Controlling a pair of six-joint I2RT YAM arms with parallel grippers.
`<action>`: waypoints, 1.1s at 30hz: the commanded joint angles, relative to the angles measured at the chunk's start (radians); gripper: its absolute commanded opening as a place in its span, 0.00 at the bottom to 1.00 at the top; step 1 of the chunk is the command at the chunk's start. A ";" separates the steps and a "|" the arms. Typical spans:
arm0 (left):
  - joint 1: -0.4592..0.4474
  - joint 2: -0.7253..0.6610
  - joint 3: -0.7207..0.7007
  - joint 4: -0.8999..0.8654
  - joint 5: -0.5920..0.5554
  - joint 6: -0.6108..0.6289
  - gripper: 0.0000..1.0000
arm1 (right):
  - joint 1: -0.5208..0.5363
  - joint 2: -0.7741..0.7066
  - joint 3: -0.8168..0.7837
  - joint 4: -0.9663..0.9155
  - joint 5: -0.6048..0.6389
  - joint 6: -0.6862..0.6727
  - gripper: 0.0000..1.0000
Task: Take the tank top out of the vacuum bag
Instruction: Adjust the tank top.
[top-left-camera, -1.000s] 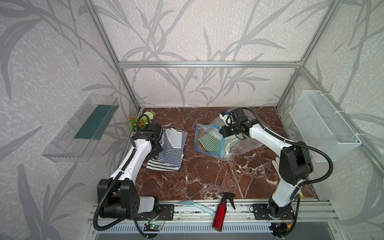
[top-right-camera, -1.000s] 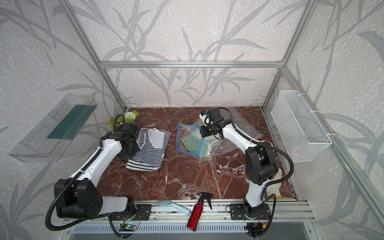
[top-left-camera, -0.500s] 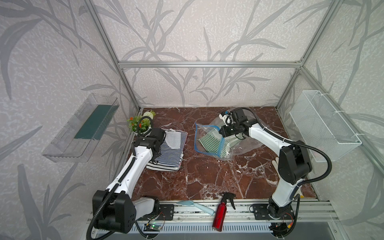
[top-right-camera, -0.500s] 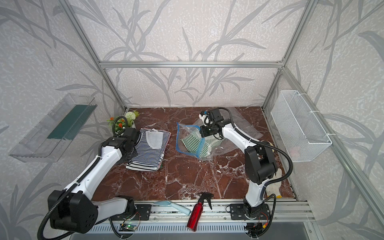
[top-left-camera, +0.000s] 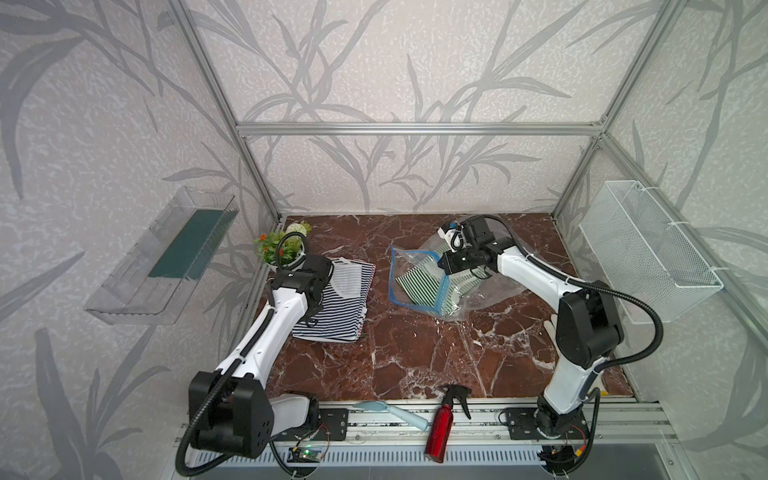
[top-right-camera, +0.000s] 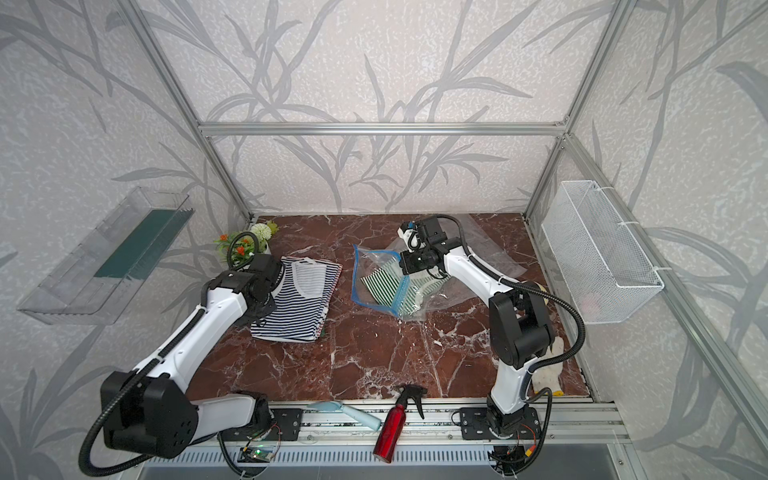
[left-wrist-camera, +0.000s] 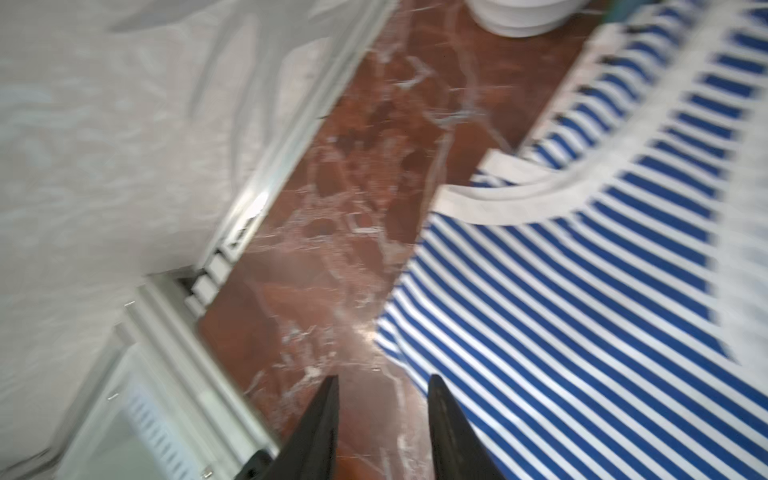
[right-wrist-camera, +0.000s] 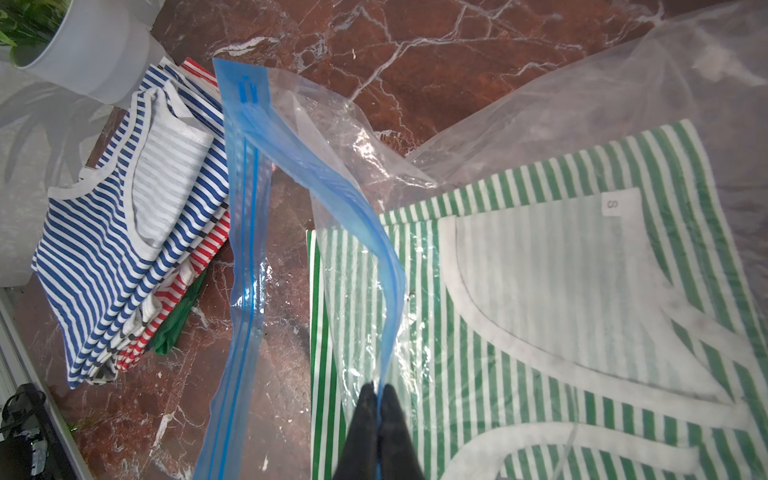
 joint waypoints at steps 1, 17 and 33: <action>-0.041 -0.062 -0.074 0.228 0.391 0.125 0.36 | -0.005 0.024 0.025 -0.017 -0.013 -0.001 0.00; -0.295 0.068 -0.088 0.154 0.310 0.160 0.27 | -0.006 0.026 0.027 -0.026 -0.013 -0.004 0.00; -0.326 0.119 -0.101 0.155 0.296 0.165 0.26 | -0.006 0.028 0.028 -0.029 -0.016 -0.004 0.00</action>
